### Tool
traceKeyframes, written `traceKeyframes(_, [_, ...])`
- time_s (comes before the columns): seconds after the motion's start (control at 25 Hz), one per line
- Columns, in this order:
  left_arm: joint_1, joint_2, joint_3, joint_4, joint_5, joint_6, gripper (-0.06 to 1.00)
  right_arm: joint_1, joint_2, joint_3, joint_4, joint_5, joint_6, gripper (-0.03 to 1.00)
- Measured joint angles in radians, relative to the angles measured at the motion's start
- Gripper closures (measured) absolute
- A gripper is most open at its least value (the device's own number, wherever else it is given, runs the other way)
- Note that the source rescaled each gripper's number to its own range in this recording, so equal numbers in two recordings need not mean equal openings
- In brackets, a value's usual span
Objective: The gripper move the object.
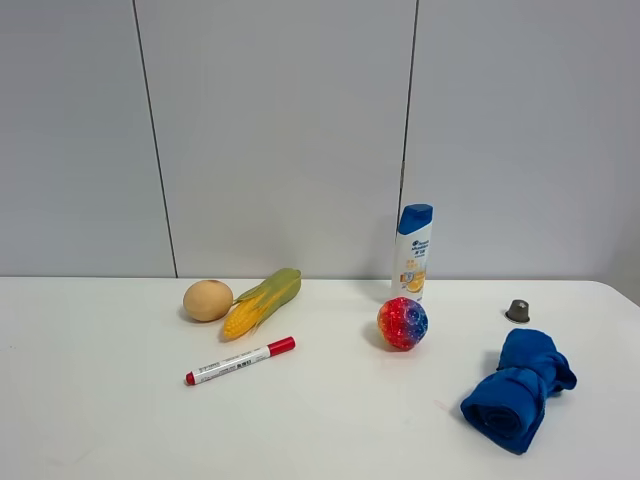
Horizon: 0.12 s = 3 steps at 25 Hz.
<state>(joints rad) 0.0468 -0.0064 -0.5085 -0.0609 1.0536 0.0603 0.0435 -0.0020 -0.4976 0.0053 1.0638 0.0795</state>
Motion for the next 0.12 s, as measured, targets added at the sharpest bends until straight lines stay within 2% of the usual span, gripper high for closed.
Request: traceKeyframes(0.12, [0.000,0.000,0.000,0.000,0.000,0.000,-0.06,0.000,0.000,0.000,0.000,0.000,0.000,0.02])
